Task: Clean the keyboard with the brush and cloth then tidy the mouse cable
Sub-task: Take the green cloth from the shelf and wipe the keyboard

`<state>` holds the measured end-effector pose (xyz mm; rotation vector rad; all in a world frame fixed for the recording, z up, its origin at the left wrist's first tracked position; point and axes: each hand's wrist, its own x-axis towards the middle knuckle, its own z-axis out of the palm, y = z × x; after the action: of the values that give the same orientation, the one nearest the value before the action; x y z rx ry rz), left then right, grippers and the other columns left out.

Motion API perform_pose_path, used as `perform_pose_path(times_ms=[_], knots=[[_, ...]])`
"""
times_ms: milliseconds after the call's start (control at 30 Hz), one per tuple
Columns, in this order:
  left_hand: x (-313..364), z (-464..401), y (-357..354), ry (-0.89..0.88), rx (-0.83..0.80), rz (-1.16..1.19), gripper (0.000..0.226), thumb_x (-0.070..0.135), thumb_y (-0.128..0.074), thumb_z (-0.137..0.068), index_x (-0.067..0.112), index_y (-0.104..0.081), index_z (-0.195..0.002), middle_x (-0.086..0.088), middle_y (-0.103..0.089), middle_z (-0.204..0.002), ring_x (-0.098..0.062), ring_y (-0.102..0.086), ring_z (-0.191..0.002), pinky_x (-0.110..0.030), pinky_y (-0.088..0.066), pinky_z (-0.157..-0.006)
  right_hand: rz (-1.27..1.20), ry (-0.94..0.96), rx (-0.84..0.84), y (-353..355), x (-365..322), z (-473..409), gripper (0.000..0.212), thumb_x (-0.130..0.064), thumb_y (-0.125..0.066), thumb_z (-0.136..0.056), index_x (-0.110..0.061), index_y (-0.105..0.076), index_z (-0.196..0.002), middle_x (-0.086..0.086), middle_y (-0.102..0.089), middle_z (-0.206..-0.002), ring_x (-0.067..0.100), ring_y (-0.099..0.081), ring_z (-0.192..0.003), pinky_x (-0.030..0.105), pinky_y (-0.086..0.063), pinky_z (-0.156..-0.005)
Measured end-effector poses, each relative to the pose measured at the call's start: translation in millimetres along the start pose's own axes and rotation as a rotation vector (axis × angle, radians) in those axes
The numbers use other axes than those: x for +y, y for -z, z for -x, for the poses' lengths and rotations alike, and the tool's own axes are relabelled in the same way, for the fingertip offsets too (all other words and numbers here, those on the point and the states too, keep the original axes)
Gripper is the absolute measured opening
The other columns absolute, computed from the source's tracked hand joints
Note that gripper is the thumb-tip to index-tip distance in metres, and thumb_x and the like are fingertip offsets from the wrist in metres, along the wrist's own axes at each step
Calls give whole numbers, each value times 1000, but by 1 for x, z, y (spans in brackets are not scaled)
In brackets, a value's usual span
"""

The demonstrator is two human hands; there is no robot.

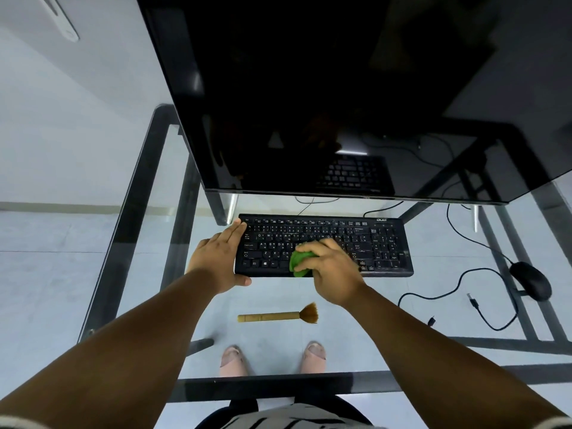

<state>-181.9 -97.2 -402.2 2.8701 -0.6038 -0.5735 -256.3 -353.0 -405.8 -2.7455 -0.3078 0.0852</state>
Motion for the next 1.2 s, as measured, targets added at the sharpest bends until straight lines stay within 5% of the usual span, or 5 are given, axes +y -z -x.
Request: perform_pose_path(times_ms=[233, 533, 733, 900, 1200], knots=[[2, 0, 1, 7, -4, -23, 123, 60, -74, -71, 24, 8, -155, 8, 5, -164, -17, -18, -147, -38, -19, -117, 11, 149, -48, -16, -26, -14, 54, 10, -62, -73, -36, -76, -98, -12, -60, -132, 21, -49, -111, 37, -48, -90], [7, 1, 3, 21, -20, -21, 120, 54, -74, -74, 23, 9, -155, 6, 6, -164, -18, -17, -148, -39, -18, -118, -76, -79, 150, -6, 15, 16, 51, 15, -61, -74, -30, -79, -89, -8, -64, -127, 24, -52, -107, 41, -55, -87], [11, 3, 4, 39, -14, -7, 120, 51, -76, -73, 22, 7, -155, 6, 5, -164, -18, -17, -147, -39, -20, -116, -43, 59, 42, -16, -17, 0, 57, 11, -63, -75, -36, -76, -103, -11, -60, -133, 22, -50, -105, 29, -49, -85], [12, 4, 2, 48, -6, 24, 119, 48, -76, -74, 22, 7, -155, 5, 5, -164, -17, -8, -150, -40, -18, -118, -57, -39, 103, -5, 28, 26, 49, 10, -67, -75, -36, -78, -90, -13, -61, -131, 23, -51, -105, 39, -56, -78], [41, -6, -2, 2, 64, 43, 125, 67, -71, -68, 21, 5, -155, 5, 7, -163, -16, 2, -150, -39, -8, -120, -1, -110, 196, 3, 30, 40, 52, 10, -65, -73, -35, -79, -95, -11, -64, -128, 23, -52, -103, 35, -54, -82]])
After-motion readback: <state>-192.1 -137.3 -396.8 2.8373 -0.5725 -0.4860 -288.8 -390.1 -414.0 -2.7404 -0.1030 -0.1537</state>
